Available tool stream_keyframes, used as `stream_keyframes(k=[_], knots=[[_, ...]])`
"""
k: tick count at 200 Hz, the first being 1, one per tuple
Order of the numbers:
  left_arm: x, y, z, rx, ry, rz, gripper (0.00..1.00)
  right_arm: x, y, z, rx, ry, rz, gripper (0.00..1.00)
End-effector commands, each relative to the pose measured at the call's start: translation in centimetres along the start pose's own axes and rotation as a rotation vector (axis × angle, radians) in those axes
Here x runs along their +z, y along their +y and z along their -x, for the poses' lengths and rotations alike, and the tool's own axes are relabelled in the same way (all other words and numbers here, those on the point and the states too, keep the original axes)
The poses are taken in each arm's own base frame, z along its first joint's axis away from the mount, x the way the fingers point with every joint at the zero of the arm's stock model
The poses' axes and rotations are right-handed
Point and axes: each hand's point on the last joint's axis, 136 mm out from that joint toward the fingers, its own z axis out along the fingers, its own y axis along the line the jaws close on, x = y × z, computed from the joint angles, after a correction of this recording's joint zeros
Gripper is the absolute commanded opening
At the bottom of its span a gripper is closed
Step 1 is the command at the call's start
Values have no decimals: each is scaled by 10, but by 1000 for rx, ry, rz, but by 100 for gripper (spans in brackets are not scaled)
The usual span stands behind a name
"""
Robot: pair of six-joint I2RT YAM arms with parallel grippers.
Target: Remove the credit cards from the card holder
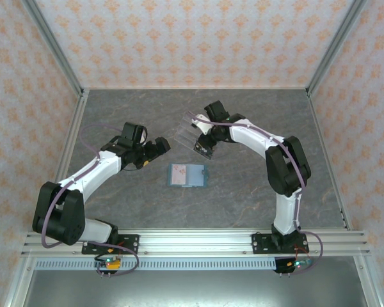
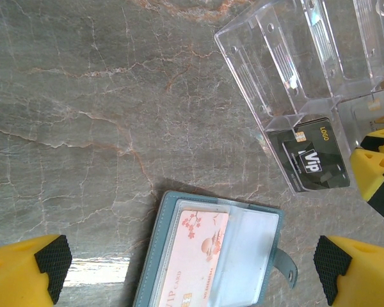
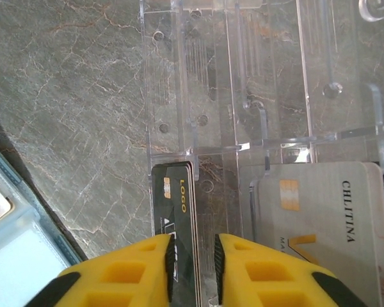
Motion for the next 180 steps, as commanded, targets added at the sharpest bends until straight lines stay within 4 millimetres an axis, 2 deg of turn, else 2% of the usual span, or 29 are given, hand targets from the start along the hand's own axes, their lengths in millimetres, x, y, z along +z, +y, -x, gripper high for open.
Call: stream_keyframes(k=[1, 30, 63, 85, 119, 143, 180], knots=[[3, 8, 2, -5, -5, 27, 100, -39, 8, 26, 84, -84, -3, 35], [3, 18, -2, -30, -3, 68, 100, -60, 20, 33, 291, -138, -3, 50], [2, 27, -5, -38, -4, 108, 100, -61, 43, 25, 545, -130, 1, 54], [2, 33, -8, -36, -1, 126, 100, -46, 66, 14, 708, -75, 35, 54], [-1, 38, -10, -27, -9, 139, 100, -14, 111, 10, 864, 1, 218, 46], [-3, 43, -12, -30, -7, 162, 100, 4, 118, 10, 962, 14, 271, 43], [-5, 43, -16, -31, 4, 164, 100, 28, 119, -8, 1041, 107, 239, 32]])
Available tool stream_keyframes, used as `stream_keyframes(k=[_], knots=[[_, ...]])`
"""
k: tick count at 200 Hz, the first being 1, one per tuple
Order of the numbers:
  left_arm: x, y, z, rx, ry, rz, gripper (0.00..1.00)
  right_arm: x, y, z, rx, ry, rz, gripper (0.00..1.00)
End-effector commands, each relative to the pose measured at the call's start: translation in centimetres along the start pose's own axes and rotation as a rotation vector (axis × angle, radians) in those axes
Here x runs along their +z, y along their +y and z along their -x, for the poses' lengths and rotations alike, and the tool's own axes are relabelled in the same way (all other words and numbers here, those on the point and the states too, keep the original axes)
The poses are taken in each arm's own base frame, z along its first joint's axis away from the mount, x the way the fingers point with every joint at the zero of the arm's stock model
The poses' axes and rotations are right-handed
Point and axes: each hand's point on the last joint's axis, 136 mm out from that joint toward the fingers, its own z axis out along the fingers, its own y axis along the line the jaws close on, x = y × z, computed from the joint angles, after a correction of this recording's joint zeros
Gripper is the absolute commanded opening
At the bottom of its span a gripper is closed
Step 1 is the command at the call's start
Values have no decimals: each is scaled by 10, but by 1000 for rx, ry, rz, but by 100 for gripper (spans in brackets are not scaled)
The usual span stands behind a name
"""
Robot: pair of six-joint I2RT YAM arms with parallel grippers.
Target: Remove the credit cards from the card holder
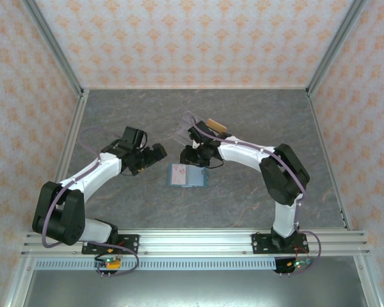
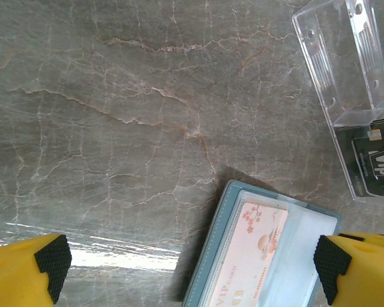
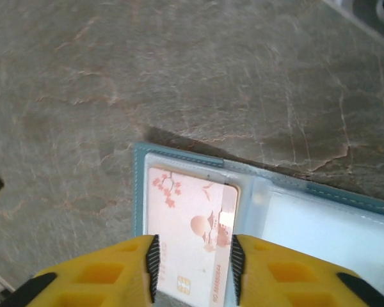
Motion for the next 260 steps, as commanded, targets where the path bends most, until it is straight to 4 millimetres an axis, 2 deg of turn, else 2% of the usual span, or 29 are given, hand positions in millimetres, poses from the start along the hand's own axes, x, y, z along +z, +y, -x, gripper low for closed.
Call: stream_keyframes(k=[1, 21, 42, 74, 102, 126, 168, 260], knots=[[-7, 9, -2, -5, -12, 32, 100, 10, 2, 0, 102, 20, 11, 32], [-5, 6, -6, 12, -2, 20, 100, 15, -10, -3, 125, 25, -21, 31], [-2, -10, -12, 33, 25, -57, 99, 20, -15, -7, 133, 42, -32, 30], [7, -25, -21, 61, 62, -91, 90, 28, -20, -11, 138, 61, -40, 29], [16, -38, -29, 82, 95, -116, 80, 31, -20, -12, 132, 72, -41, 24], [25, -41, -34, 88, 115, -111, 71, 32, -23, -13, 125, 76, -50, 22], [37, -50, -41, 77, 146, -137, 44, 34, -23, -15, 123, 83, -46, 19], [58, -40, -49, 37, 180, -112, 22, 34, -23, -16, 124, 86, -29, 18]])
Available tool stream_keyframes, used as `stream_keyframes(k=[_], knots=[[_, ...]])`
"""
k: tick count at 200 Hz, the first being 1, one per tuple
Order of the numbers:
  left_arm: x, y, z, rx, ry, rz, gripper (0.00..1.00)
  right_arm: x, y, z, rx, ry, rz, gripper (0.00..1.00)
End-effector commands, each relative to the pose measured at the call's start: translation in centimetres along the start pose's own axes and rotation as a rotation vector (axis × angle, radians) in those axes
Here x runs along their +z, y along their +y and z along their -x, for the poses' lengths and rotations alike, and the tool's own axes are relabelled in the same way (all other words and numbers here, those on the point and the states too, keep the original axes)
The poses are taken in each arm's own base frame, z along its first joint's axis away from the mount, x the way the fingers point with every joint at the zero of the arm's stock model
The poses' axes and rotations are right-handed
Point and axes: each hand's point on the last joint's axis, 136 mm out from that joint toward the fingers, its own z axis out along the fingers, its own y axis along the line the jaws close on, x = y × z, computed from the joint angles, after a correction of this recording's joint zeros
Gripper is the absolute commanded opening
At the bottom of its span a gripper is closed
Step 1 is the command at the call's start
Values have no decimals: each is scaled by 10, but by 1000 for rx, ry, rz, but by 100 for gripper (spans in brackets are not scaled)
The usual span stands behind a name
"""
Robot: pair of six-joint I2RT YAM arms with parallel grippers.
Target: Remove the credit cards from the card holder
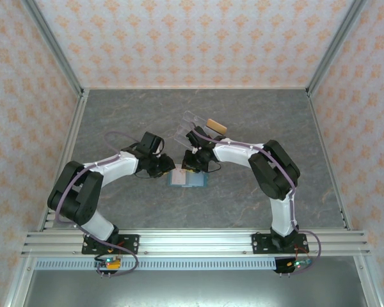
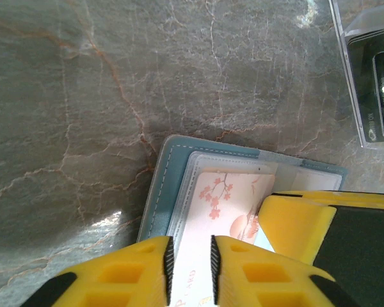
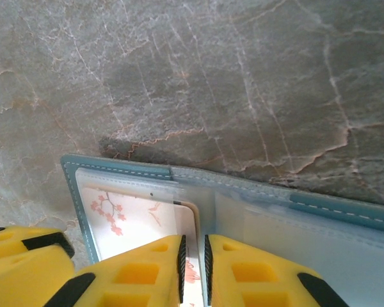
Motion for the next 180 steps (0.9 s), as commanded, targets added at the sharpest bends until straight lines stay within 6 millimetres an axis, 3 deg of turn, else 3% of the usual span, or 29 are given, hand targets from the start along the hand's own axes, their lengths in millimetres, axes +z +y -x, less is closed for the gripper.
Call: stream_keyframes(k=[1, 118, 180], knots=[[4, -7, 3, -3, -8, -26, 22, 4, -5, -2, -2, 8, 1, 18], [22, 10, -7, -27, 40, 28, 6, 4, -5, -1, 10, 18, 36, 17], [27, 18, -11, -39, 52, 47, 5, 1, 1, 0, 15, 41, 105, 17]])
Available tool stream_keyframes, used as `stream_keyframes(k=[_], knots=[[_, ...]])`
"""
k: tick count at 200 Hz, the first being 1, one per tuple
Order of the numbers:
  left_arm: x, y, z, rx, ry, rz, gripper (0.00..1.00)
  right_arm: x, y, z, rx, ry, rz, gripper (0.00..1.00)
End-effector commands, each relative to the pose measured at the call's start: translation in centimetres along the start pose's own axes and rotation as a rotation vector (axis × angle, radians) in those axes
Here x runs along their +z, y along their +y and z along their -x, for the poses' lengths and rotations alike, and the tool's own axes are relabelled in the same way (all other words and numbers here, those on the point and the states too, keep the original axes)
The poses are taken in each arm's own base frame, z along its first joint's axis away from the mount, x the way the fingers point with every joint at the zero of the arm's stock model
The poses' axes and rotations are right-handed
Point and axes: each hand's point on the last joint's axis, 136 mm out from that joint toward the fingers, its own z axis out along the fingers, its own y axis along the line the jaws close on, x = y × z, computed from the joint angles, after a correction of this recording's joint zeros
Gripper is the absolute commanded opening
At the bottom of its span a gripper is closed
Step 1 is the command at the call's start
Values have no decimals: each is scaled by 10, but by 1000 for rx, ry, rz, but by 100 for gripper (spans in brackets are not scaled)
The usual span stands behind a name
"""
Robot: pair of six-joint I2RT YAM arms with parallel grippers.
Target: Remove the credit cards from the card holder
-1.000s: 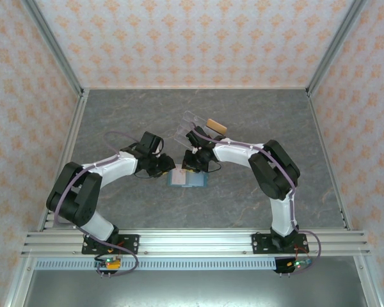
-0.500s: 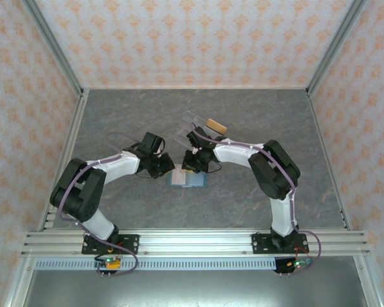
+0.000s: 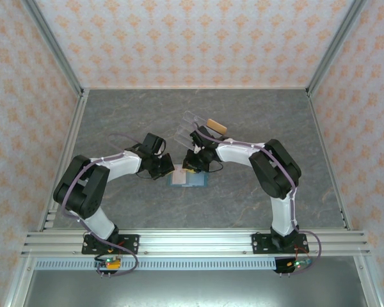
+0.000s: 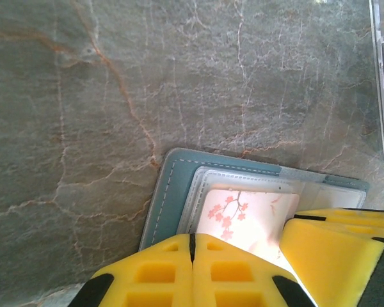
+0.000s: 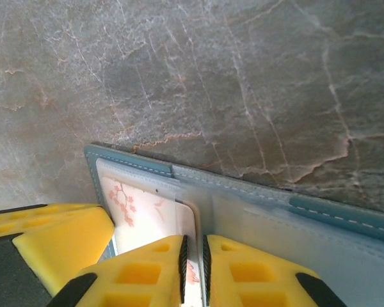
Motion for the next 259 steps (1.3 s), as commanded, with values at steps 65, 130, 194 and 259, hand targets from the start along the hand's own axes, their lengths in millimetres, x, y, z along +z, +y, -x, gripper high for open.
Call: stream_keyframes(k=[65, 130, 194, 259], knots=[[10, 14, -11, -12, 33, 39, 3, 1, 16, -2, -10, 22, 131, 16], [9, 15, -12, -11, 28, 43, 2, -11, 26, 2, -29, -13, 180, 5], [1, 18, -7, 14, 8, 75, 4, -24, 13, 8, -31, -68, 139, 0], [1, 19, -8, 13, 10, 80, 6, -24, -1, 6, -13, -70, 102, 0]])
